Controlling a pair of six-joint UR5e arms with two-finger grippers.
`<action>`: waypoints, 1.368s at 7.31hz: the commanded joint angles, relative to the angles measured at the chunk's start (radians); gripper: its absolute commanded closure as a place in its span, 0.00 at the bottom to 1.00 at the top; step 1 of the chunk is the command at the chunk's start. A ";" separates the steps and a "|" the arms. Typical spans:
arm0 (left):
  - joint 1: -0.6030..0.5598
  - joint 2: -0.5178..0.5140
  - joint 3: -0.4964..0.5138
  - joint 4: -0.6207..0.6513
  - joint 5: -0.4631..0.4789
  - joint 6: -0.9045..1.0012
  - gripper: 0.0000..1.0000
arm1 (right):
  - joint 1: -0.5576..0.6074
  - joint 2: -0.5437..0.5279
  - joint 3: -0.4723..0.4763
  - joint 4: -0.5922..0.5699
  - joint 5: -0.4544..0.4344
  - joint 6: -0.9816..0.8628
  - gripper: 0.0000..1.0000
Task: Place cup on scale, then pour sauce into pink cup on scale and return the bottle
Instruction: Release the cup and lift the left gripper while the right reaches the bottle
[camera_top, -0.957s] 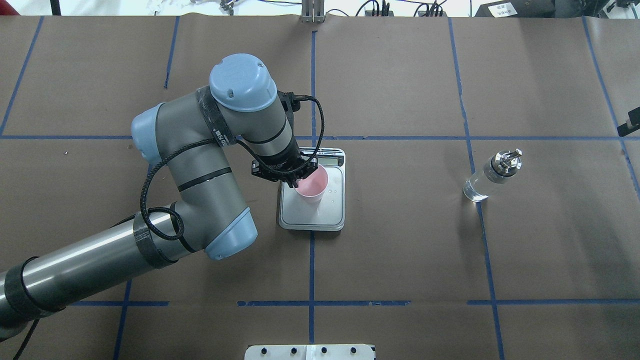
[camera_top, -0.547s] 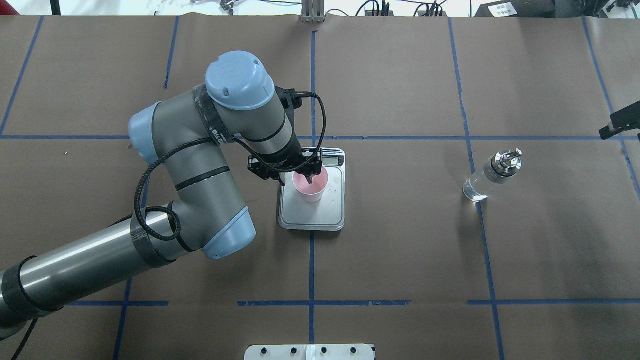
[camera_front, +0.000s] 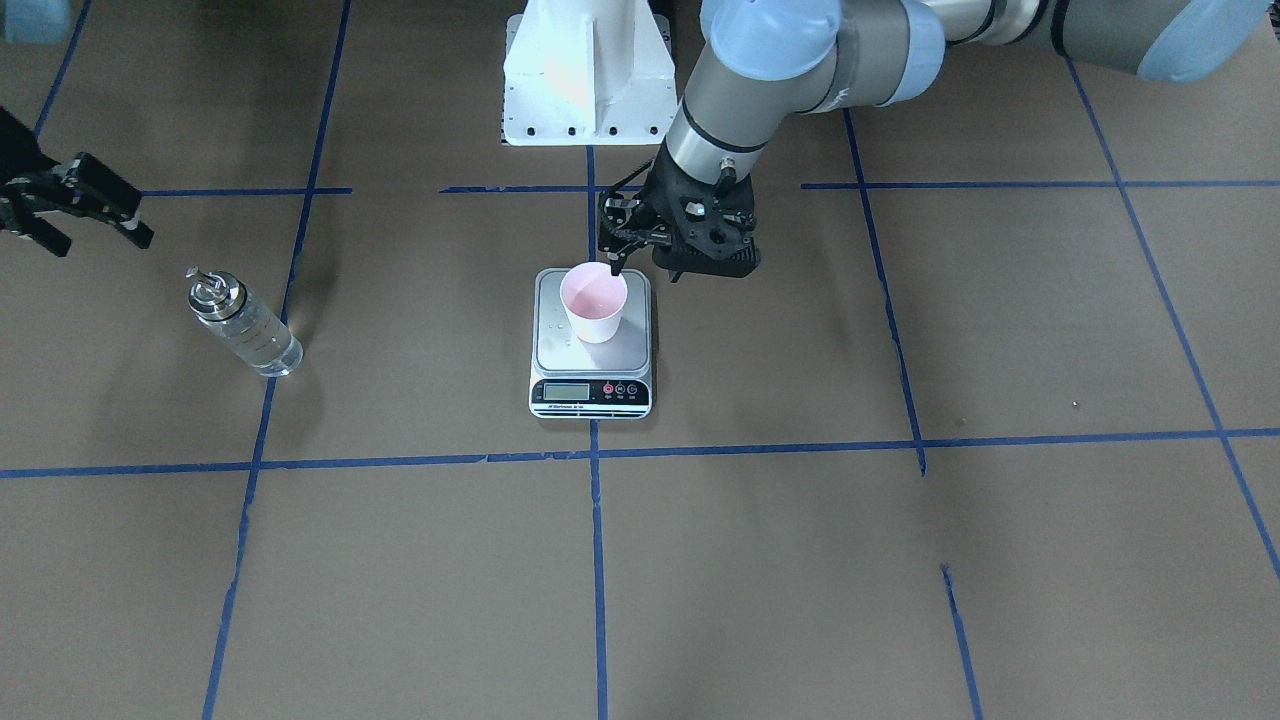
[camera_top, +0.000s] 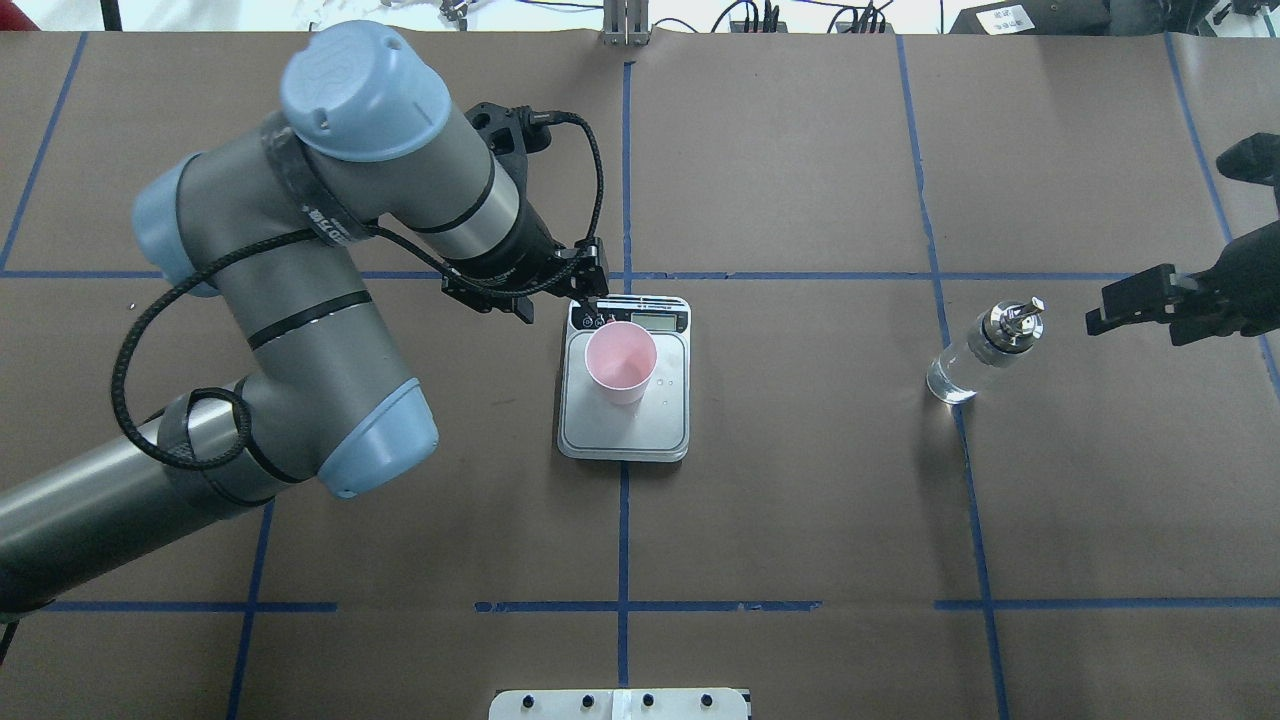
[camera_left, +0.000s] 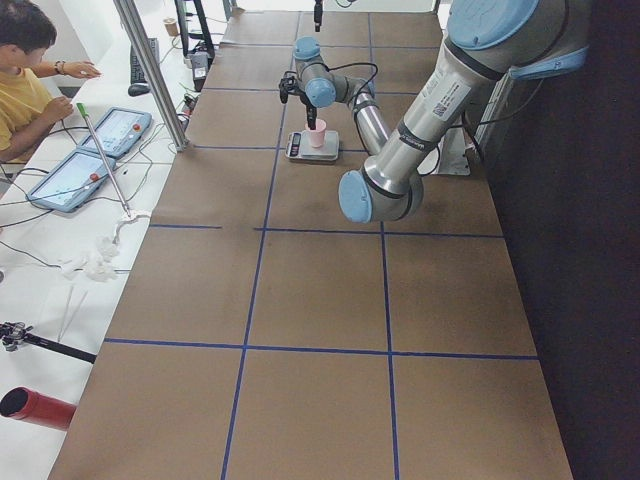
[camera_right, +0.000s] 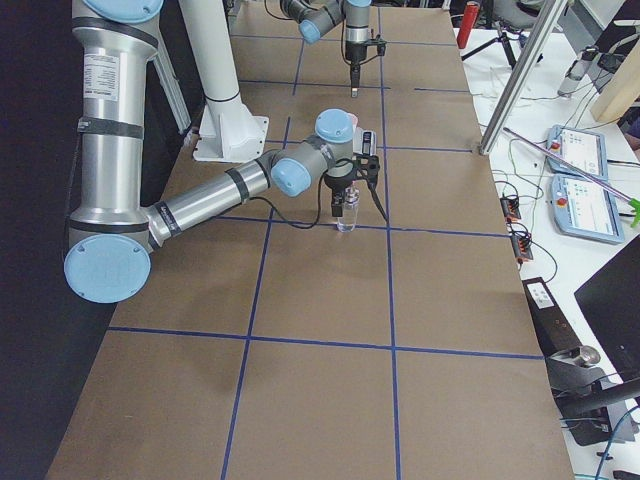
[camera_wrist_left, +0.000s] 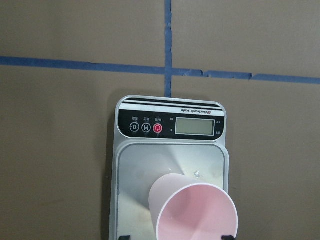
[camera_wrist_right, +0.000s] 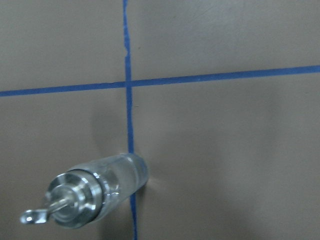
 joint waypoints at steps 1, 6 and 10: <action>-0.039 0.024 -0.029 0.000 0.001 0.000 0.32 | -0.128 -0.053 0.083 0.039 -0.125 0.068 0.00; -0.211 0.186 -0.123 0.064 0.001 0.303 0.31 | -0.572 -0.041 0.108 0.048 -0.908 0.411 0.01; -0.223 0.189 -0.126 0.078 0.003 0.322 0.31 | -0.751 -0.052 0.019 0.116 -1.268 0.428 0.03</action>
